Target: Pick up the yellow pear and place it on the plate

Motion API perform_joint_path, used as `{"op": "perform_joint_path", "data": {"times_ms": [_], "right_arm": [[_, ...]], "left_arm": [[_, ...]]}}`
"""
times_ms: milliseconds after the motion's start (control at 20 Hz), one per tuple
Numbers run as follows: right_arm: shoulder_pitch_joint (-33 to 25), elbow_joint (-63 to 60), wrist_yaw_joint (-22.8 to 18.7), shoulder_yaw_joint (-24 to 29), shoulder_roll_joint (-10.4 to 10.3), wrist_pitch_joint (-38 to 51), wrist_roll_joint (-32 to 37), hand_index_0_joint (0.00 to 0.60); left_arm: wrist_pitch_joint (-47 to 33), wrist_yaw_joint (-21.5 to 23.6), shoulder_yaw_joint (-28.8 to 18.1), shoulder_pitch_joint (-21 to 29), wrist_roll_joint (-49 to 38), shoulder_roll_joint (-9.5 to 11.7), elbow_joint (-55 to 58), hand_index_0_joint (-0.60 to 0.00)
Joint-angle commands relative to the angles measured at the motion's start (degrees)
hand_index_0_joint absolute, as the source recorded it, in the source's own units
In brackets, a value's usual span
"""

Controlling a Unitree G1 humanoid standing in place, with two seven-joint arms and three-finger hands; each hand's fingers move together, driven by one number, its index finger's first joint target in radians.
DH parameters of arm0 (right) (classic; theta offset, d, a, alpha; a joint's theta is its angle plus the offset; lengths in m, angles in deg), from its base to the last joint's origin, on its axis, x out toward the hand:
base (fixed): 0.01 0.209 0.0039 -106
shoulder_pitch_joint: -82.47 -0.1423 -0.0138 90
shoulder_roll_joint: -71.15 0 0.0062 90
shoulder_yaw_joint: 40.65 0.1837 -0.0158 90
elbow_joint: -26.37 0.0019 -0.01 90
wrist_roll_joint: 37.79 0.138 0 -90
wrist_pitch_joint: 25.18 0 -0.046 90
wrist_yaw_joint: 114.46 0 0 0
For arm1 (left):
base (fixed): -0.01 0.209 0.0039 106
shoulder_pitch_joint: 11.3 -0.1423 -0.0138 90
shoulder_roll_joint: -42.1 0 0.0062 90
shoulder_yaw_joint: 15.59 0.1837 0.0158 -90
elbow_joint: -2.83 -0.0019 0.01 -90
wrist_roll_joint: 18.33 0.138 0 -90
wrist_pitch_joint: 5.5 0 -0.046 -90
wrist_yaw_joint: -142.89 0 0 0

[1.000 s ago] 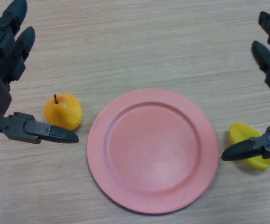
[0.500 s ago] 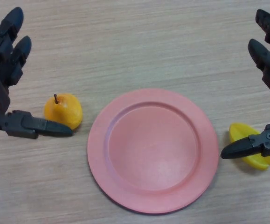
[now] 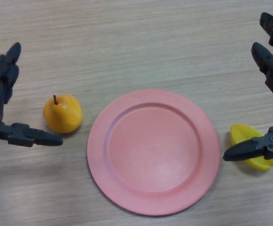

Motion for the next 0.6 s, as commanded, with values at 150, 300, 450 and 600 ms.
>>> {"op": "perform_joint_path", "data": {"times_ms": [150, 300, 450, 600], "right_arm": [[-1.55, 4.15, -1.54, 4.67, 1.14, 4.46, 3.47, 0.000], [-1.27, 4.49, -1.78, 5.55, 1.11, 4.84, 4.04, 0.000], [-0.82, 4.32, -2.11, 6.13, 1.12, 5.22, 4.55, 0.000], [-0.92, 4.18, -2.11, 6.91, 1.55, 4.78, 5.31, 0.000]], "left_arm": [[-10.56, 2.83, -2.51, 3.53, -1.60, 2.99, -2.31, 0.000], [-13.09, 3.11, -0.99, 5.35, -1.22, 2.39, -8.15, 0.000], [-16.69, 4.08, 0.11, 8.48, -0.52, 2.05, -14.80, 0.000], [-20.82, 4.71, 1.78, 11.87, -0.50, 0.87, -21.87, 0.000]]}}
